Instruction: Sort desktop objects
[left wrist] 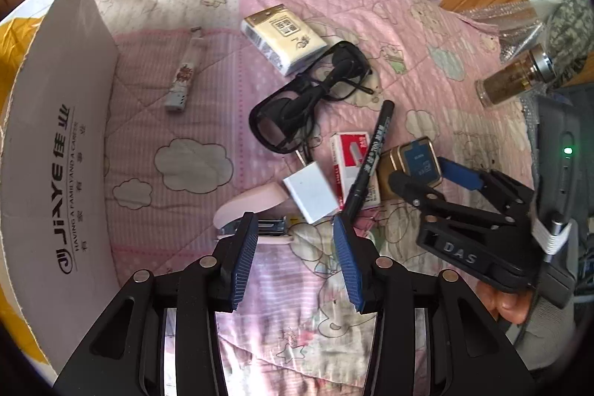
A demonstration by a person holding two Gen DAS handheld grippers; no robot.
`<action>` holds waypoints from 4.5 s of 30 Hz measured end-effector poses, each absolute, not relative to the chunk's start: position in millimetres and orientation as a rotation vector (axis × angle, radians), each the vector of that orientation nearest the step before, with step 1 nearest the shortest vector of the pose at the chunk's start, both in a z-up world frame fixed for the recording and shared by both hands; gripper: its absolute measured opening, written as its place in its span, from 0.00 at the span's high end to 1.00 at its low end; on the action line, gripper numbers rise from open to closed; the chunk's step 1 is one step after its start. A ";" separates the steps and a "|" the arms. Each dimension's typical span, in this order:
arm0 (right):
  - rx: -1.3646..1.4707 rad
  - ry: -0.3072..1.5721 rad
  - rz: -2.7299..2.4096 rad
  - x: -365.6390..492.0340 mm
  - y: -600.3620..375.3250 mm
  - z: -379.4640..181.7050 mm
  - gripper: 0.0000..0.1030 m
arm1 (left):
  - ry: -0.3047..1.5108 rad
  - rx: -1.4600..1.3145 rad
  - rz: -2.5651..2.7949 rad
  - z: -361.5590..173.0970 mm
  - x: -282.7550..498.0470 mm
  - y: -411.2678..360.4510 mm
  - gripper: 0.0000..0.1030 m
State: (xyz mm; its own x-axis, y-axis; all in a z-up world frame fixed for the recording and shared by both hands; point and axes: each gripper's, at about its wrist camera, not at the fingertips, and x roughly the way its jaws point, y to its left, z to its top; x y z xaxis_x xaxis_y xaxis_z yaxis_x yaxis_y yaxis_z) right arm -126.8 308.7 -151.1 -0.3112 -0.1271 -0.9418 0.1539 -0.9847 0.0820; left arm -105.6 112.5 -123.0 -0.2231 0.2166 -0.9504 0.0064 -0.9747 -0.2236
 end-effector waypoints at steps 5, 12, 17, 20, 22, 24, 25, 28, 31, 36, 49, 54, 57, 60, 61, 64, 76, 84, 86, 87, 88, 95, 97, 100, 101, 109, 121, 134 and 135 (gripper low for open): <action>1.789 -0.026 -2.338 -130.0 322.9 -183.7 0.38 | -0.308 -1.858 2.279 -135.1 -117.2 126.2 0.56; 1.712 -0.087 -2.403 -131.0 340.2 -172.9 0.51 | -0.301 -1.852 2.282 -136.2 -128.9 144.0 0.56; 1.750 -0.141 -2.419 -130.7 362.2 -172.0 0.51 | -0.163 -1.798 2.227 -139.4 -141.1 181.1 0.56; 1.770 -0.170 -2.415 -130.6 375.7 -175.4 0.52 | -0.054 -1.795 2.201 -152.7 -146.1 205.2 0.56; 1.764 -0.186 -2.422 -127.8 379.0 -175.1 0.52 | -0.019 -1.784 2.180 -155.8 -146.1 217.6 0.57; 1.768 -0.196 -2.434 -124.2 384.7 -173.7 0.52 | 0.033 -1.762 2.161 -157.8 -144.7 229.2 0.57; 1.769 -0.214 -2.441 -122.2 388.5 -173.6 0.52 | 0.075 -1.761 2.160 -159.3 -144.0 233.6 0.58; 1.782 -0.253 -2.452 -116.8 396.8 -174.7 0.52 | 0.127 -1.736 2.165 -165.1 -146.2 241.6 0.61; 1.781 -0.263 -2.452 -113.6 400.9 -175.4 0.52 | 0.187 -1.729 2.161 -165.5 -149.4 248.4 0.83; 1.775 -0.287 -2.447 -113.2 389.5 -173.1 0.52 | 0.135 -1.725 2.140 -156.7 -147.6 247.2 0.88; 1.707 -0.227 -2.436 -91.8 367.3 -135.8 0.52 | -0.119 -1.663 2.236 -100.5 -126.7 202.4 0.88; 1.679 -0.187 -2.406 -82.9 345.4 -121.6 0.52 | -0.267 -1.645 2.252 -84.8 -111.6 174.5 0.88; 1.650 -0.158 -2.382 -77.8 326.7 -112.5 0.52 | -0.312 -1.624 2.283 -75.6 -100.9 156.7 0.88; 1.624 -0.121 -2.360 -72.9 310.5 -101.3 0.52 | -0.357 -1.601 2.314 -63.6 -89.0 138.9 0.88; 1.614 -0.106 -2.353 -72.2 304.2 -97.9 0.52 | -0.371 -1.593 2.326 -59.6 -84.4 133.6 0.88; 1.579 -0.056 -2.336 -70.3 284.9 -87.6 0.52 | -0.406 -1.565 2.367 -50.5 -70.7 117.3 0.88; 1.467 0.125 -2.263 -50.5 217.6 -61.1 0.52 | -0.554 -1.475 2.498 -21.5 -26.4 59.8 0.88; 1.399 0.210 -2.204 -42.6 178.1 -45.8 0.52 | -0.655 -1.432 2.582 -10.3 -4.0 21.1 0.88; 1.381 0.233 -2.189 -41.4 168.1 -41.2 0.52 | -0.678 -1.426 2.599 -8.9 0.6 12.0 0.88; 1.375 0.242 -2.182 -41.2 162.9 -38.9 0.52 | -0.688 -1.424 2.607 -8.4 2.7 7.2 0.88; 1.367 0.251 -2.174 -40.9 157.8 -36.6 0.52 | -0.699 -1.422 2.618 -7.7 4.8 2.6 0.88; 1.307 0.309 -2.125 -40.4 121.3 -20.0 0.52 | -0.772 -1.415 2.679 -1.6 13.4 -27.6 0.88; 1.288 0.332 -2.110 -40.2 111.1 -15.8 0.52 | -0.794 -1.419 2.696 -0.7 15.0 -36.1 0.88; 1.264 0.352 -2.086 -40.5 97.5 -10.9 0.52 | -0.823 -1.435 2.719 0.0 16.6 -48.0 0.88; 1.256 0.358 -2.079 -40.4 92.3 -9.0 0.52 | -0.834 -1.442 2.726 -0.3 16.6 -52.1 0.88; 1.195 0.390 -2.027 -46.4 55.1 5.0 0.52 | -0.890 -1.514 2.785 -2.4 13.1 -83.9 0.88; 1.177 0.448 -1.971 -80.0 15.8 0.2 0.52 | -0.877 -1.645 2.839 -16.7 -9.0 -117.4 0.88; 1.186 0.559 -1.940 -121.8 -18.6 -24.9 0.52 | -0.932 -1.730 2.787 -39.0 -46.3 -147.5 0.88; 1.192 0.569 -1.938 -125.8 -20.2 -28.6 0.52 | -0.925 -1.736 2.784 -40.6 -50.6 -148.6 0.88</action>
